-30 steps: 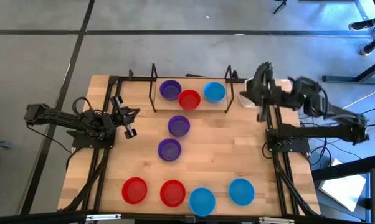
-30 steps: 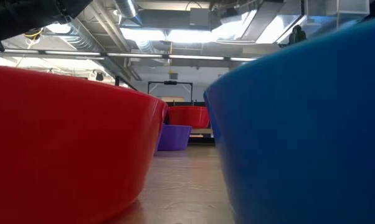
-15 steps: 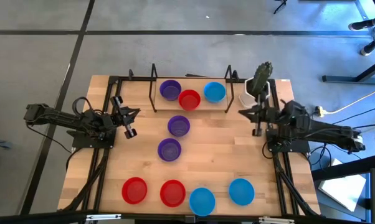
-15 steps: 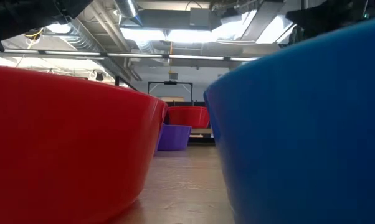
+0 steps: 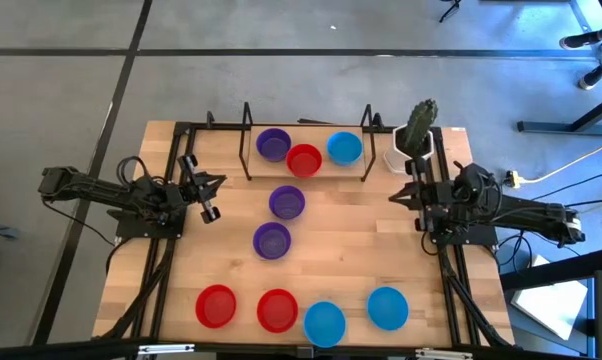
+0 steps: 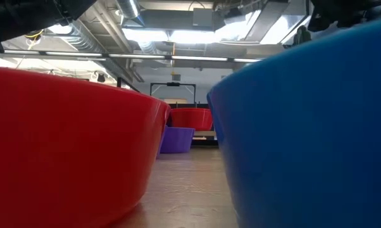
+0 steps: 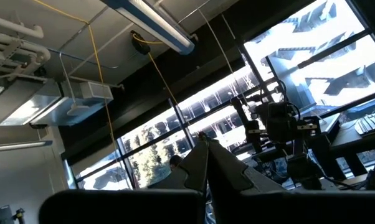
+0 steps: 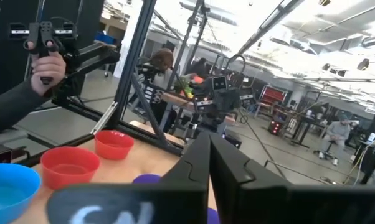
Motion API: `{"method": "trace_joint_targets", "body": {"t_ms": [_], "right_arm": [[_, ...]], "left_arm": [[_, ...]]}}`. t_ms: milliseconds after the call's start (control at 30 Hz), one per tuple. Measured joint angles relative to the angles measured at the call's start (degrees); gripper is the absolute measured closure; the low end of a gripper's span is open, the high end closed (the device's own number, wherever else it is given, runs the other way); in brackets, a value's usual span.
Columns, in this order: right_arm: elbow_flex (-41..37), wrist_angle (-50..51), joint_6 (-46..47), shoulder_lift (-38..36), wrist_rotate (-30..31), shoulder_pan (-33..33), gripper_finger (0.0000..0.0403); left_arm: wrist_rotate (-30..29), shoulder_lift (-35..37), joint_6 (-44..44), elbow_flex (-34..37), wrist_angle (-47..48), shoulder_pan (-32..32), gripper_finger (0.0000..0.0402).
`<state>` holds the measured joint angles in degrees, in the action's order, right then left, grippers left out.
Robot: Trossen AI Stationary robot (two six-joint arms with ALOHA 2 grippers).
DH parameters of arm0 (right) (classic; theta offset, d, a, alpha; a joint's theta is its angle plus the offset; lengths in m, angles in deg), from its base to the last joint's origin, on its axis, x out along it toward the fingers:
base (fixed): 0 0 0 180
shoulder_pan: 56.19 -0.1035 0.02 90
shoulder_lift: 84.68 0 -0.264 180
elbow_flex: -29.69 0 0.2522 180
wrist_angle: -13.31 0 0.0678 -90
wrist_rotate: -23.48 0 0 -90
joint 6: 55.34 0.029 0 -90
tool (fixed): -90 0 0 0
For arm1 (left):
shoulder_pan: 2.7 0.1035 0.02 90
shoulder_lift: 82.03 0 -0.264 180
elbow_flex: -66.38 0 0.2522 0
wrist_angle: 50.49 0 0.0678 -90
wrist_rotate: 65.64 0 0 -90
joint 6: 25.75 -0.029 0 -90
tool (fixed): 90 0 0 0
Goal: Pick & Place Mini bowls
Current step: Stack the violet bowl on top of the violet bowl on the shelf
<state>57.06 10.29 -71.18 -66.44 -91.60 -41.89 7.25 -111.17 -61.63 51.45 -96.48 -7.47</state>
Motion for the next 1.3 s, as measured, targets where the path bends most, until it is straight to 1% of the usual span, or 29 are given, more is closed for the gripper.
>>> {"method": "trace_joint_targets", "body": {"t_ms": [300, 467, 700, 800, 1000, 1100, 1300], "right_arm": [[0.0, 3.6, -3.0, 0.0, -0.1, 0.0, 0.0398], [0.0, 4.0, -3.0, 0.0, -0.1, 0.0, 0.0392], [0.0, 4.6, -4.1, 0.0, -0.5, 0.0, 0.0399], [0.0, 4.8, -6.5, 0.0, -1.0, 0.0, 0.0389], [0.0, 4.9, -6.5, 0.0, -0.6, 0.0, 0.0371], [0.0, 5.2, -7.0, 0.0, -3.3, 0.0, 0.0374], [0.0, 5.1, -7.6, 0.0, -3.0, 0.0, 0.0394]], "left_arm": [[0.0, 0.0, -0.7, 0.0, 0.0, 0.0, 0.0395], [0.0, 0.0, -0.7, 0.0, 0.0, 0.0, 0.0399], [0.1, 0.0, -0.8, 0.0, 0.0, 0.0, 0.0394], [0.1, 0.0, -0.9, 0.0, 0.0, 0.0, 0.0394], [0.2, 0.0, 2.0, 0.0, 0.0, 0.0, 0.0398], [0.2, 0.0, 2.1, 0.0, 0.0, 0.0, 0.0395], [0.2, 0.0, 2.1, 0.0, 0.0, 0.0, 0.0396]]}}
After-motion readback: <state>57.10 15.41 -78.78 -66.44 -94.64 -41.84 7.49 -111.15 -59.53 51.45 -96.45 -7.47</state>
